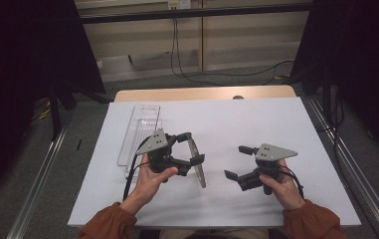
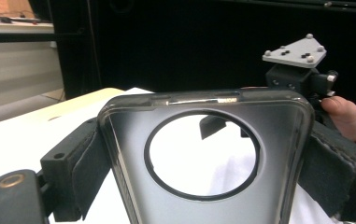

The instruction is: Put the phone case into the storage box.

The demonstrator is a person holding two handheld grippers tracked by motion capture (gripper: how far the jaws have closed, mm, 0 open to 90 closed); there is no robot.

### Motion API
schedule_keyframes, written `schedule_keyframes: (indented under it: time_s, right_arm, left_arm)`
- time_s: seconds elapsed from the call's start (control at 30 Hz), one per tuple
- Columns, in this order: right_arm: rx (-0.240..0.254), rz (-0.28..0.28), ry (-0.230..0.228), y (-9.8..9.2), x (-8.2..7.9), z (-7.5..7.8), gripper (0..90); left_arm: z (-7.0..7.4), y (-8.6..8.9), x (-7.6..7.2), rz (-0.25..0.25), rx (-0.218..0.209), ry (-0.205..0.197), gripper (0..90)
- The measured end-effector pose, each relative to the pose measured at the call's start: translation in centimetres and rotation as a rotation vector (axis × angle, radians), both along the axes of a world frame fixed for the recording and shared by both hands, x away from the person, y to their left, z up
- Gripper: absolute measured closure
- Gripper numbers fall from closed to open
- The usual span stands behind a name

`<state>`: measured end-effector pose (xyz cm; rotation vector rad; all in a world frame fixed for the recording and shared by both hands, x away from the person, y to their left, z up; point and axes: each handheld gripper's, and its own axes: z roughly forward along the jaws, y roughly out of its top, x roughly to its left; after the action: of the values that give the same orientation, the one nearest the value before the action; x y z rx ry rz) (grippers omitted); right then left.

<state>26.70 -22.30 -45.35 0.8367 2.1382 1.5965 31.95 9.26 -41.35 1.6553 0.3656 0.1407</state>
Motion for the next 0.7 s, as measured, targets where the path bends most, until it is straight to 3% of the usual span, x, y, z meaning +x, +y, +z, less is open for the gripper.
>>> schedule_keyframes:
  time_s: [0.03,0.07,0.2,0.7]
  right_arm:
    - [0.002,-0.005,-0.001,-0.2,-0.1,0.0,0.8]
    - [0.007,-0.012,-0.002,-0.3,-0.2,0.1,0.8]
    - [-0.003,-0.041,-0.004,-0.8,-0.5,0.0,1.5]
    - [0.01,-0.196,-0.053,-2.6,-1.7,-0.2,1.4]
  left_arm:
    - [0.1,0.2,0.1,-0.014,0.005,0.002,11.1]
    - [0.1,0.2,0.0,0.01,0.01,0.002,11.1]
    - [0.3,0.5,-0.1,0.03,0.02,0.0,11.1]
    - [1.1,1.8,-0.2,0.114,0.009,0.011,11.1]
